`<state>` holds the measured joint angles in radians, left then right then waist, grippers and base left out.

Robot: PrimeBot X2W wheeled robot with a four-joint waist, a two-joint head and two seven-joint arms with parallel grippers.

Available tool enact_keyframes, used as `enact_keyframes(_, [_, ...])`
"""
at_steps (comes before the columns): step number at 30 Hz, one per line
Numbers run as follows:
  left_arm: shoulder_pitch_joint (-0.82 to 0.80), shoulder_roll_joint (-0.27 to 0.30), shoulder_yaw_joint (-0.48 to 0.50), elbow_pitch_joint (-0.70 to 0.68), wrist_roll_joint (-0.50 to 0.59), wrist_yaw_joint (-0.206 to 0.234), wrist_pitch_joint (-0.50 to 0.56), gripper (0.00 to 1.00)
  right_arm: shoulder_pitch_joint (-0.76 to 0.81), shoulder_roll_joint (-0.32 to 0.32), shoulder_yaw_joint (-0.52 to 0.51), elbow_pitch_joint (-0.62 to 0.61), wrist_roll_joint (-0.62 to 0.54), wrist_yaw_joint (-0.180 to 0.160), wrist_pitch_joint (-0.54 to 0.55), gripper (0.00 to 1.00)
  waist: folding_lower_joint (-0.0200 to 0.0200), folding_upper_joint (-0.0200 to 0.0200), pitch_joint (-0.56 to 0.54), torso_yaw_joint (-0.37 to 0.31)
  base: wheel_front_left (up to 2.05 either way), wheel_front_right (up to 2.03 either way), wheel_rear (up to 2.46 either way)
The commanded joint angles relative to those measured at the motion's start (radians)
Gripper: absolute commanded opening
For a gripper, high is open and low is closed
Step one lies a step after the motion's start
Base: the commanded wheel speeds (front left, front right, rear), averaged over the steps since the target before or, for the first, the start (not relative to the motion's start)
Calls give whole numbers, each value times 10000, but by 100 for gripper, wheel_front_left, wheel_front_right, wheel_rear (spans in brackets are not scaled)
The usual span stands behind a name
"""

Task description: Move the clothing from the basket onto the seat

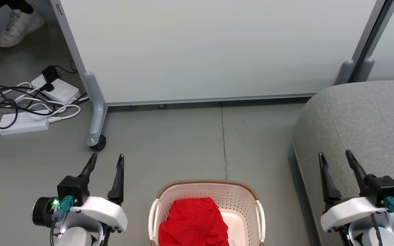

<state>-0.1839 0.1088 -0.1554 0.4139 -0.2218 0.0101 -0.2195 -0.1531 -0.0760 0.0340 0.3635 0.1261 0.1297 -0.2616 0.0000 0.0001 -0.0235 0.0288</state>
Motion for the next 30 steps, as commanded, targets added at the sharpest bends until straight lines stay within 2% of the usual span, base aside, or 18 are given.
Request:
enact_keyframes(1, [-68,13,-29,-43,-30,48,-9,100,-21,-59,-45,-57,34,21,-23,100,0,-1,61,-27,0,0,0])
enact_keyframes(6, [-471,-119,-255,-71,-69,-35,56,100,-229,-34,0,-352,-19,19,90,100,0,-1,594,-213,0,0,0])
enact_keyframes(13, [-1475,-358,-1008,687,113,-279,120,100,-822,-35,129,-1149,35,19,245,100,0,-1,2153,-743,0,0,0])
enact_keyframes(25, [-4051,-477,-2872,3984,1110,-864,620,100,-2169,161,631,-2740,282,19,39,100,0,-1,5685,-2054,0,0,0])
enact_keyframes(30, [-5072,-154,-3528,5420,1713,-1067,826,100,-2578,241,947,-3246,515,18,-51,100,0,-1,6863,-2817,0,0,0])
